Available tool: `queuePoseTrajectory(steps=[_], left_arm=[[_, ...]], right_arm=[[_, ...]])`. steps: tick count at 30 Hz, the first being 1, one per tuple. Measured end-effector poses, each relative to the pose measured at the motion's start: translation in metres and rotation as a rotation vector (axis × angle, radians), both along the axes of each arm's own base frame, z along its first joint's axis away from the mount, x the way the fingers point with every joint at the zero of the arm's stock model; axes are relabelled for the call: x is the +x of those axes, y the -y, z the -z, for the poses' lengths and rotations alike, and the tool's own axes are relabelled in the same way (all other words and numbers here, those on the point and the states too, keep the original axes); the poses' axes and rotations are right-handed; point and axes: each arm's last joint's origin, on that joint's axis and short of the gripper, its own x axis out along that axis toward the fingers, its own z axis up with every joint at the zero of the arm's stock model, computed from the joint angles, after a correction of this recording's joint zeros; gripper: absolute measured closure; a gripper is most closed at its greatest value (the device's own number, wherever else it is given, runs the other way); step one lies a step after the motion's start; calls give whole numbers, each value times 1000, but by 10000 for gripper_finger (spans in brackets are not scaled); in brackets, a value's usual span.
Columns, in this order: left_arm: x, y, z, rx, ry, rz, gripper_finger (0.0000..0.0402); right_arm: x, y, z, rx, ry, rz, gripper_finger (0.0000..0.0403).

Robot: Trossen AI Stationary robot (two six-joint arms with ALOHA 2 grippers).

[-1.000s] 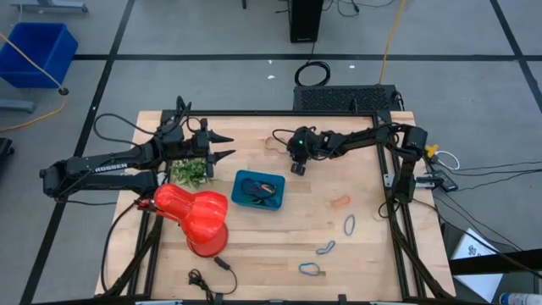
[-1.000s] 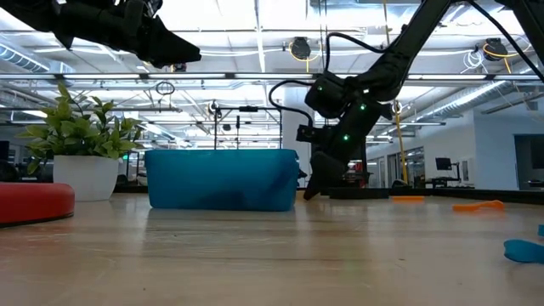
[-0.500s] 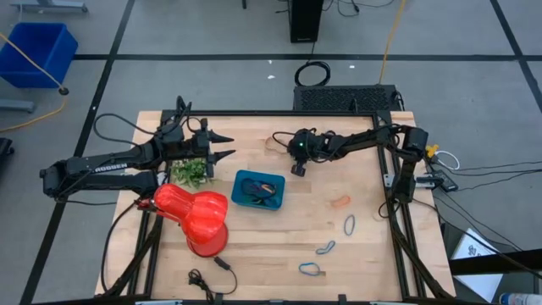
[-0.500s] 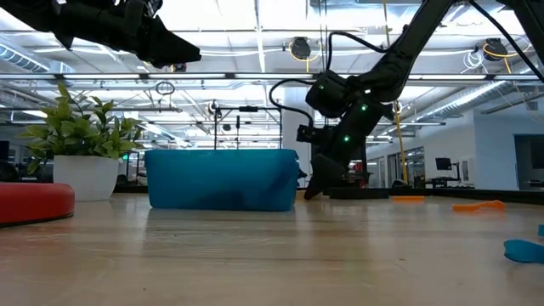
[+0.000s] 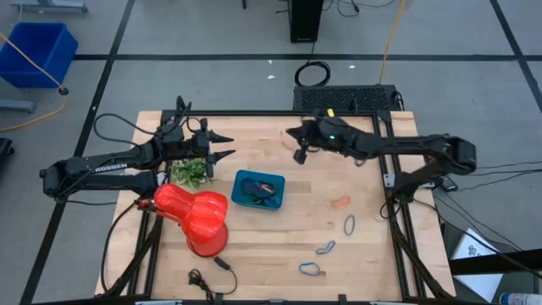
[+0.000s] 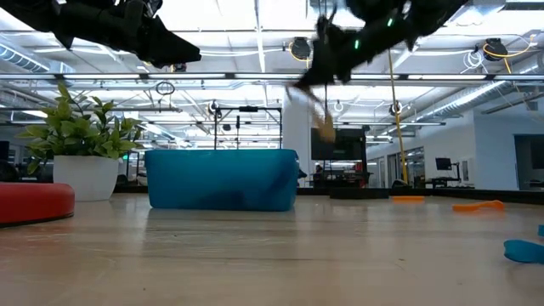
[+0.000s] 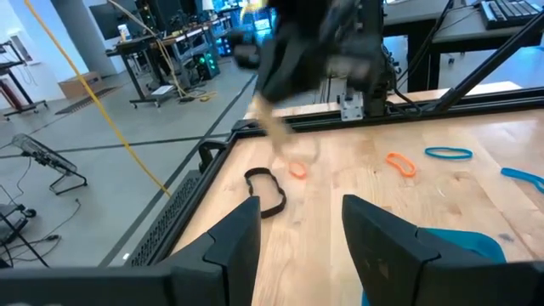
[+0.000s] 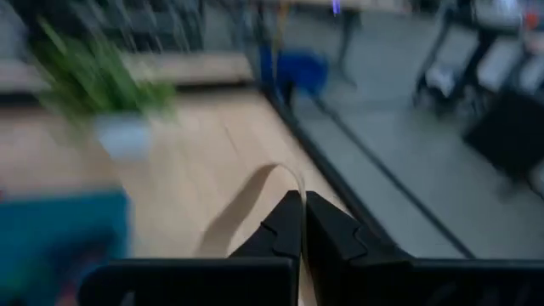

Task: Pick and place rubber bands into bin
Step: Put the white rubber band into the blue bin

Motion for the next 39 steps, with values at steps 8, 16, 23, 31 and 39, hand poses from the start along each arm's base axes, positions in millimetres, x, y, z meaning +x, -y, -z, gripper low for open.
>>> queuePoseTrajectory(steps=[8,16,23,31,39], left_arm=[[0,0,0,1,1,0,227],[0,0,0,2,2,0,227],[0,0,0,1,2,0,227],[0,0,0,1,2,0,227],[0,0,0,1,2,0,227]], right_arm=[[-6,-44,-43,-15,269,-277,402],[12,-78,-30,45,275,-483,402],[38,-92,4,51,216,-530,403],[58,-95,48,84,96,-530,403],[70,-94,91,115,-28,-519,403]])
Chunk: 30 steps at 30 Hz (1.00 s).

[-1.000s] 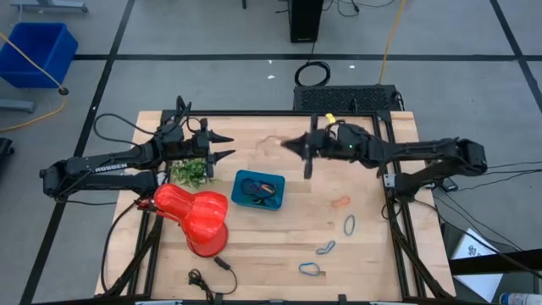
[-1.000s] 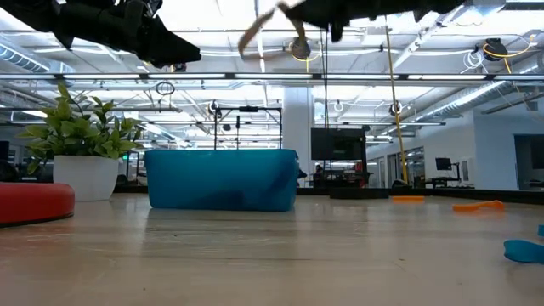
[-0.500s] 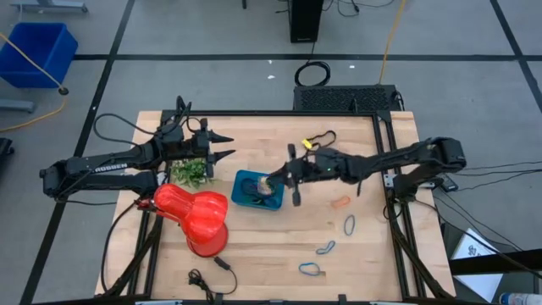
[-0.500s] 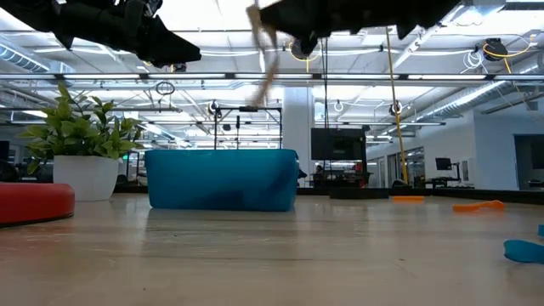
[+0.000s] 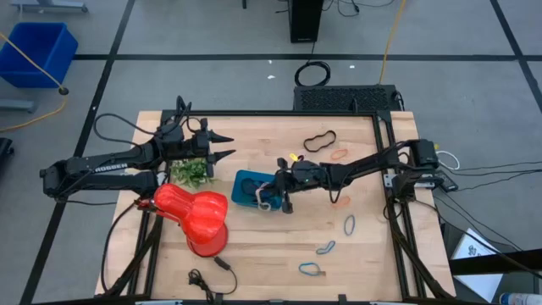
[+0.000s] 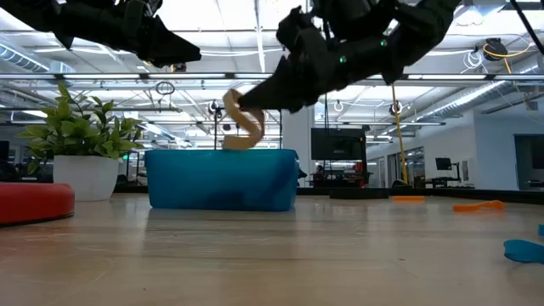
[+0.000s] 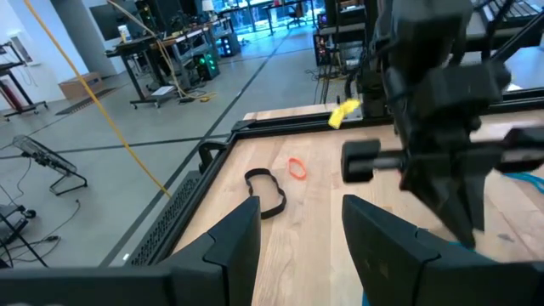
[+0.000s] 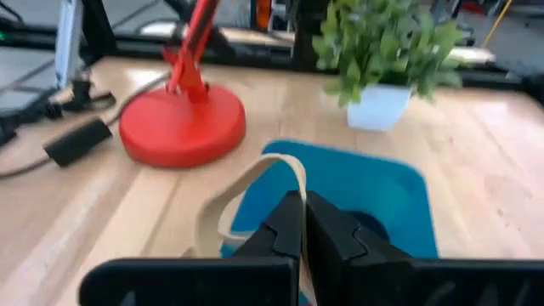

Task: Pick and place rubber bands into bin
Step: Put the white rubber band into the blue bin

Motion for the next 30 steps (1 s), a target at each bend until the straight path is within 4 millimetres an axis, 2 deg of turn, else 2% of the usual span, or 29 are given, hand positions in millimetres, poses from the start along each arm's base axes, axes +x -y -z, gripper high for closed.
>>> queuePoseTrajectory(steps=[8,13,19,30], left_arm=[[0,0,0,0,0,0,227],[0,0,0,0,0,0,227],[0,0,0,0,0,0,227],[0,0,0,0,0,0,227]], right_arm=[[4,0,21,0,-68,0,403],[2,3,26,-5,-111,19,403],[-2,14,33,-59,-198,153,403],[-2,17,33,-33,-203,159,403]])
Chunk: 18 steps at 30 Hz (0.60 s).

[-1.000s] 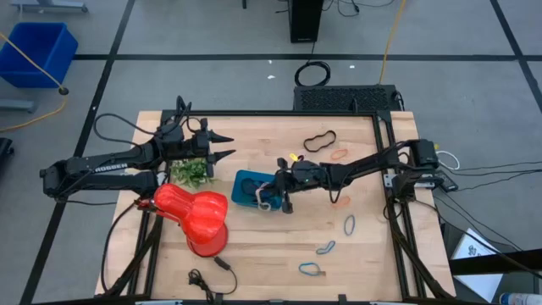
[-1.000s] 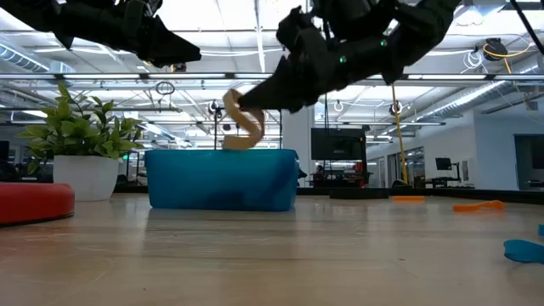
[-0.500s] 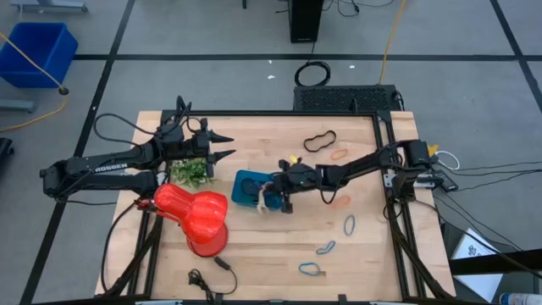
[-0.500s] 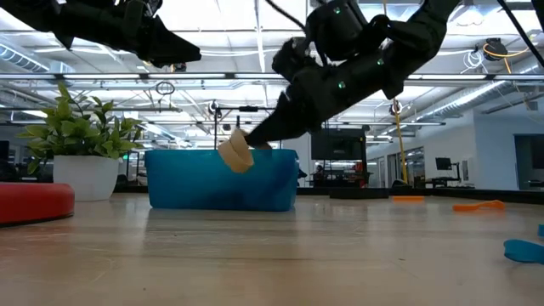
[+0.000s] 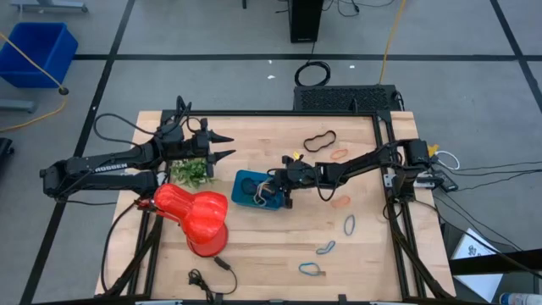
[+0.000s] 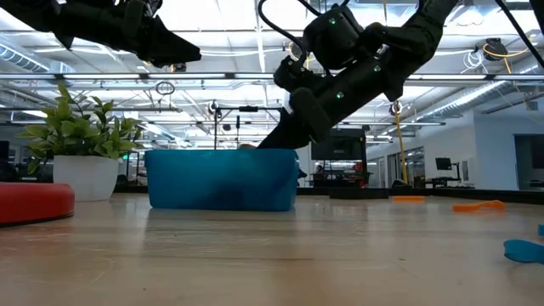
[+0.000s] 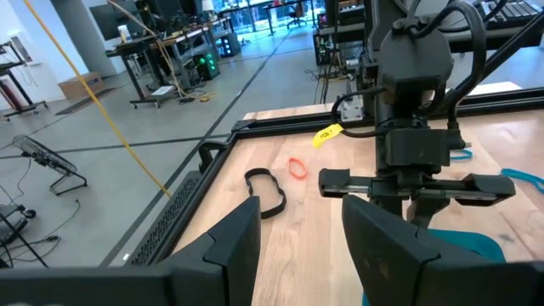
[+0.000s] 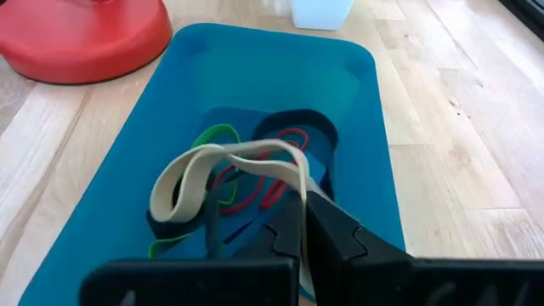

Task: Pick and place rubber bands into bin
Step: Put the white rubber band into the blue bin, then put the black rubber band into the blue bin

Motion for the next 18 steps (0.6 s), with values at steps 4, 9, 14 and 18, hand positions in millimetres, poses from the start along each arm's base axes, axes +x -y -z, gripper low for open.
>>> queuePoseTrajectory(steps=[4,9,14,18], left_arm=[[0,0,0,0,0,0,227],[0,0,0,0,0,0,227],[0,0,0,0,0,0,227],[0,0,0,0,0,0,227]], right_arm=[[0,0,0,0,0,0,401],[0,0,0,3,0,2,381],[0,-1,0,4,0,-1,340],[0,-1,-1,2,0,-3,296]])
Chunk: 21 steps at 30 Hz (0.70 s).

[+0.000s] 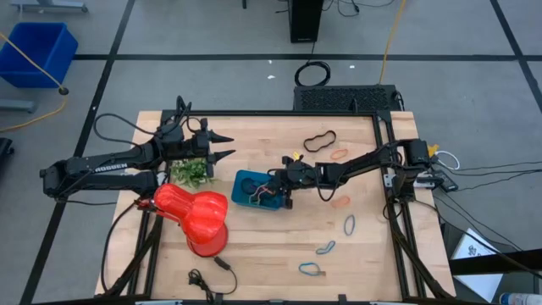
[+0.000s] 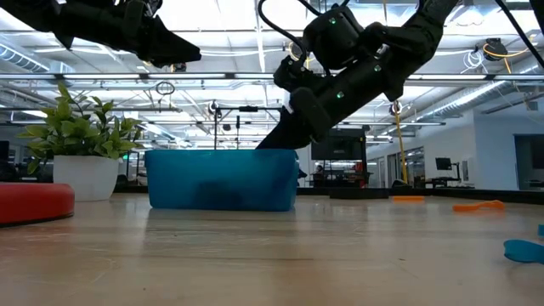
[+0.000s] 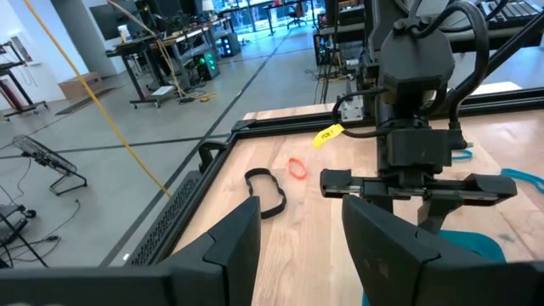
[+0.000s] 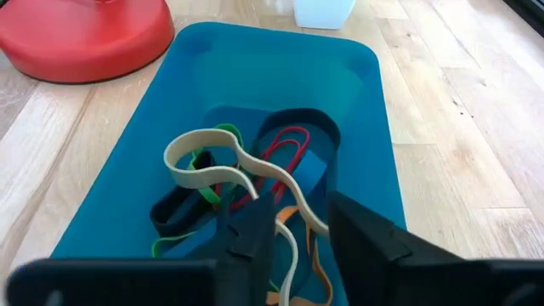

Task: Pick and place rubber bands into bin
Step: Put the black rubber band into the blue bin

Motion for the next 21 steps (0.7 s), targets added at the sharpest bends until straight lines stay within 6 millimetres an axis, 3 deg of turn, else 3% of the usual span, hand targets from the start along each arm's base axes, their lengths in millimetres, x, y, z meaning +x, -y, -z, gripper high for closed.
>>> queuePoseTrajectory(steps=[8,16,21], left_arm=[[0,0,0,1,0,0,227],[0,0,0,4,-2,-14,227],[0,0,0,4,-2,-17,227]], right_arm=[[-19,0,-35,-64,-44,-40,244],[-45,-1,-77,-155,-33,-91,239],[-52,0,-90,-131,-1,-22,243]])
